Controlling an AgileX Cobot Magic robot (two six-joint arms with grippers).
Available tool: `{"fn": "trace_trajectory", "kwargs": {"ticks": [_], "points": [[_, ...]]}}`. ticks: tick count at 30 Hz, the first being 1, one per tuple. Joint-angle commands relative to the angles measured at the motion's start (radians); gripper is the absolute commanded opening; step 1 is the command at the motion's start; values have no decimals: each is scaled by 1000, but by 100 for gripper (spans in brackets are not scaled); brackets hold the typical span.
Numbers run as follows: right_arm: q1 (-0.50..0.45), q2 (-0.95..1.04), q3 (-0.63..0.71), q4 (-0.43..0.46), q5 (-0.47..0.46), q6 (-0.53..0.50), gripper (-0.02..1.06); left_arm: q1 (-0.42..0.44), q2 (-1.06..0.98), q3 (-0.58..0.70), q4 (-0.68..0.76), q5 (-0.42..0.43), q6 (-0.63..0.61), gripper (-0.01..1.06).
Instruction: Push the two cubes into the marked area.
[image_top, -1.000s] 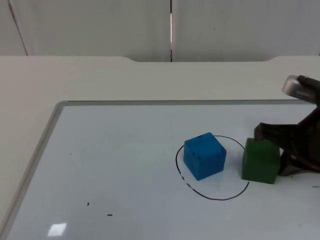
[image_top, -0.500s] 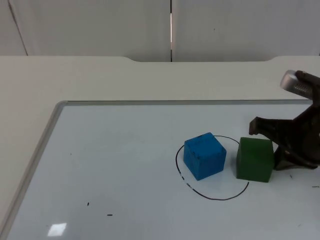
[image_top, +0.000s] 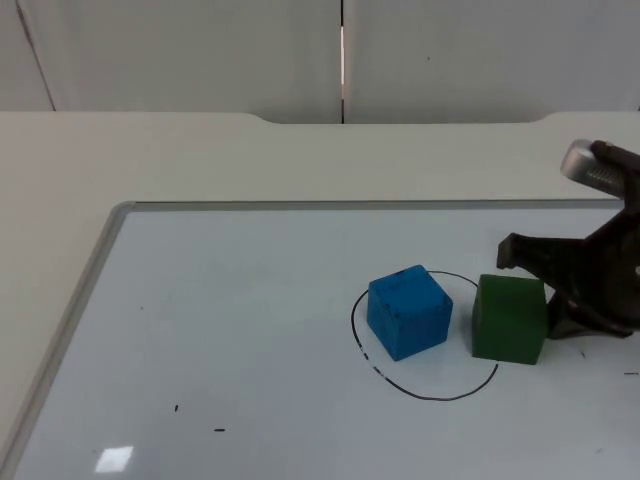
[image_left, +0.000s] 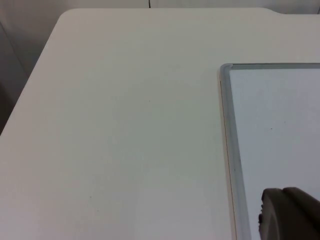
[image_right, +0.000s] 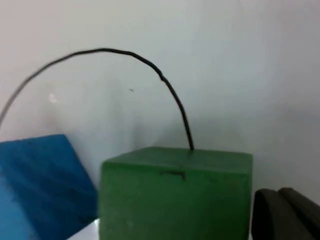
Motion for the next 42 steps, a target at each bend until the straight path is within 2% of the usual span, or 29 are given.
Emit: {"fn": "trace_trajectory", "kwargs": {"ticks": [1,12,18,26,28,31,42], "points": [[7,13,-3,0,-15,0,0,-6,-4,5,-12,-9,1,0],[28,17,-3,4,-35,0,0,-6,-4,5,-12,-9,1,0],[66,31,-3,4,-79,4,0,-6,-4,5,-12,-9,1,0],[65,33,-8,6,-120,4,0,-6,-4,5,-12,-9,1,0],[65,35,-17,6,-111,4,0,-6,-4,5,-12,-9,1,0],[65,58,-81,0,-50,4,0,-6,-4,5,-12,-9,1,0],[65,73,-109,0,-3,4,0,-6,-4,5,-12,-9,1,0]]}}
